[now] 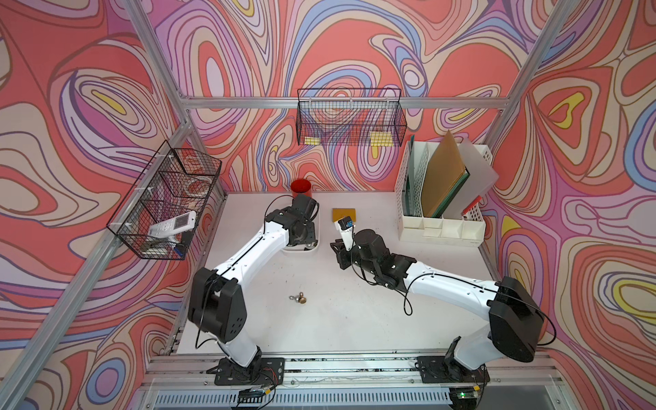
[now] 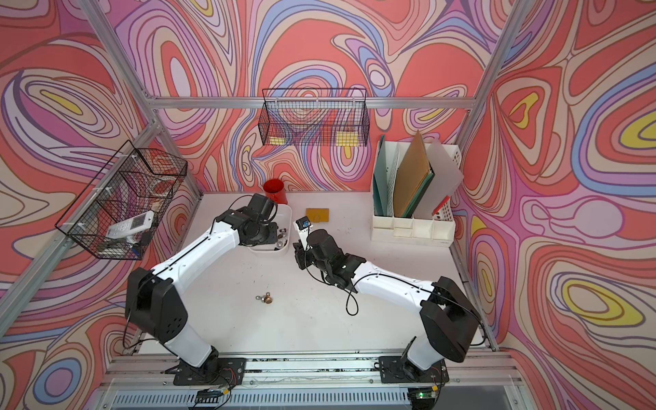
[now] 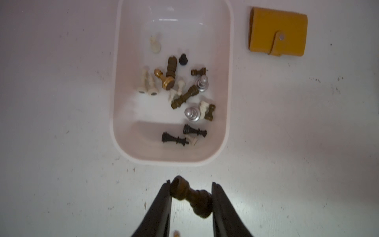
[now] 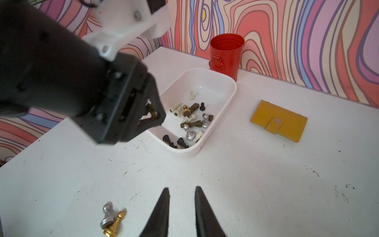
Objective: Put the chess pieces into the storage box
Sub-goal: Place the chess piece in the storage box, then pick up the chess piece at the center of the board.
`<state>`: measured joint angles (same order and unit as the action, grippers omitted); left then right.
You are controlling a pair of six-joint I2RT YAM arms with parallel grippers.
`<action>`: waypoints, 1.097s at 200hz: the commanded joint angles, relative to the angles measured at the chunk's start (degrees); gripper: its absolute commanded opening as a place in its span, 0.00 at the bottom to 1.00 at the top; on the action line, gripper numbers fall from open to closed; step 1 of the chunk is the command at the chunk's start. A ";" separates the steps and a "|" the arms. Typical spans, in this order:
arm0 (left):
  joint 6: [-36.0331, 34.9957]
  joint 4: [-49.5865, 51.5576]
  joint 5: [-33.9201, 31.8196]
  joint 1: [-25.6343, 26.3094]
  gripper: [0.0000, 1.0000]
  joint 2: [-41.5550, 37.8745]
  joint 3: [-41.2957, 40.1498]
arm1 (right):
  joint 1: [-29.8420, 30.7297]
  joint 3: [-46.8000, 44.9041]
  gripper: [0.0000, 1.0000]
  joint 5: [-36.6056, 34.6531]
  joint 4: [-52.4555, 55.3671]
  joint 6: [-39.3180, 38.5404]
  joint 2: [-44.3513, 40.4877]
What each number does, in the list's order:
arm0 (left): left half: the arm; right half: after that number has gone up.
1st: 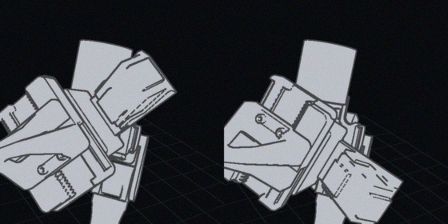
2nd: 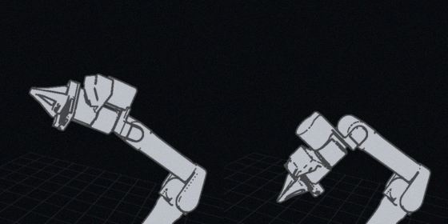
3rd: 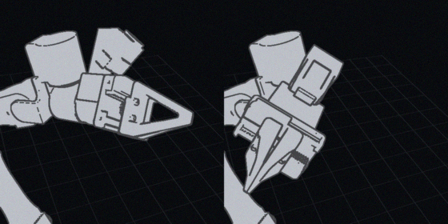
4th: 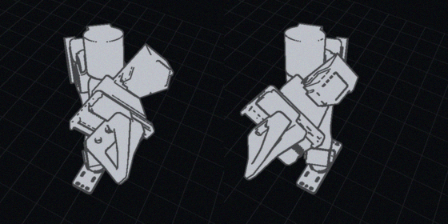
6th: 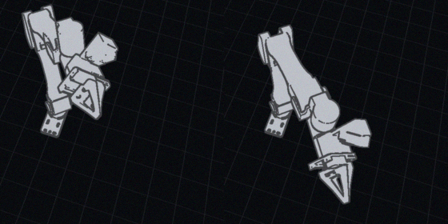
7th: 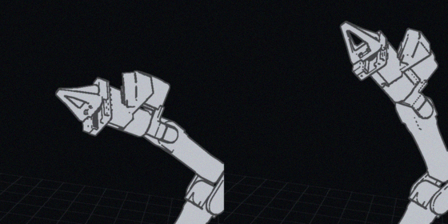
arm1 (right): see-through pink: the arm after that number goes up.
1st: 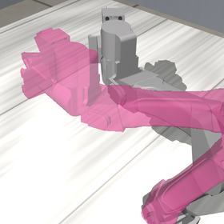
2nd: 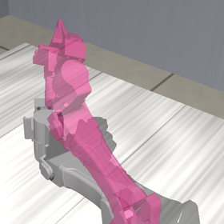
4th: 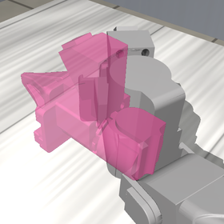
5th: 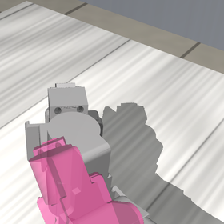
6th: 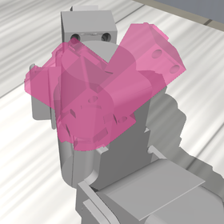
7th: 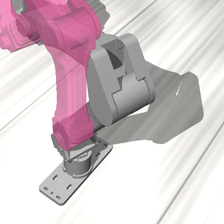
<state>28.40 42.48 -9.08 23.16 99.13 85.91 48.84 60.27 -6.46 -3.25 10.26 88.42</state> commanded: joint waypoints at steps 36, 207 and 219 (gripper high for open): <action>-7.30 -5.38 -6.21 -4.46 0.25 20.89 17.14 | 0.11 0.18 0.24 1.13 -1.33 0.28 2.92; -1.04 5.68 0.81 -6.11 0.32 3.10 4.90 | 10.11 12.61 0.41 19.84 11.53 -12.60 21.23; 0.96 4.78 3.79 -6.11 0.33 -1.72 -1.91 | 10.40 11.71 0.43 18.59 9.69 -11.39 21.94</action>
<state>24.45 43.09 -11.42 17.26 103.85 94.56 58.74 72.12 13.96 5.30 0.05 108.60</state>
